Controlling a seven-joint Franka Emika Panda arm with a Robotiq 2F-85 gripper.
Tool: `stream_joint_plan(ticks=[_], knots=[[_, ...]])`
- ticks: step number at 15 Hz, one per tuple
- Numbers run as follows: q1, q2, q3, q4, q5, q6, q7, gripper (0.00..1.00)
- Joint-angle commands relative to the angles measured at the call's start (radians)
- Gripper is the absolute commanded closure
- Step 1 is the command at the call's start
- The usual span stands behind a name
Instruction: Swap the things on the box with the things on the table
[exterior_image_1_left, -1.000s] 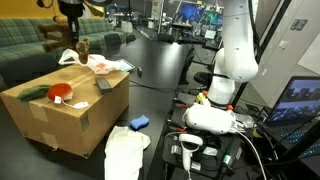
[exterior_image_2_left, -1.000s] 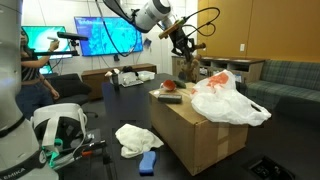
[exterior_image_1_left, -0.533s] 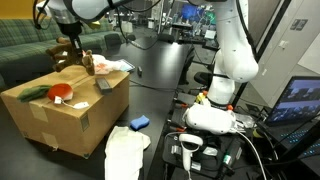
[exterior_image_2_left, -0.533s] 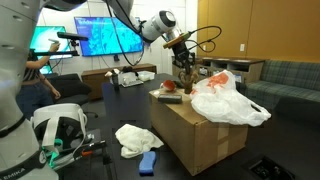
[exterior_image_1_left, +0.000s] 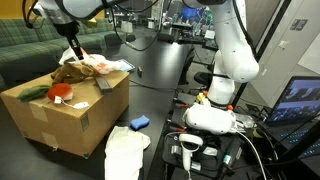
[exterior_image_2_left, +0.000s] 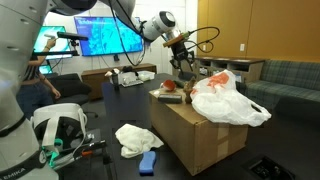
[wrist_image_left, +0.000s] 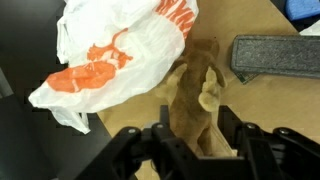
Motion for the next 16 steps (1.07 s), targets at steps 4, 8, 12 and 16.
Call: stream_joint_plan(ticks=[4, 8, 12, 16], knots=[[0.006, -0.029, -0.016, 0.012, -0.013, -0.015, 0.016, 0.00], [-0.011, -0.038, -0.047, -0.013, -0.020, 0.019, 0.083, 0.00], [-0.056, -0.029, -0.056, -0.025, 0.058, 0.057, 0.170, 0.00], [-0.090, -0.011, -0.079, -0.039, 0.131, 0.155, 0.311, 0.00]])
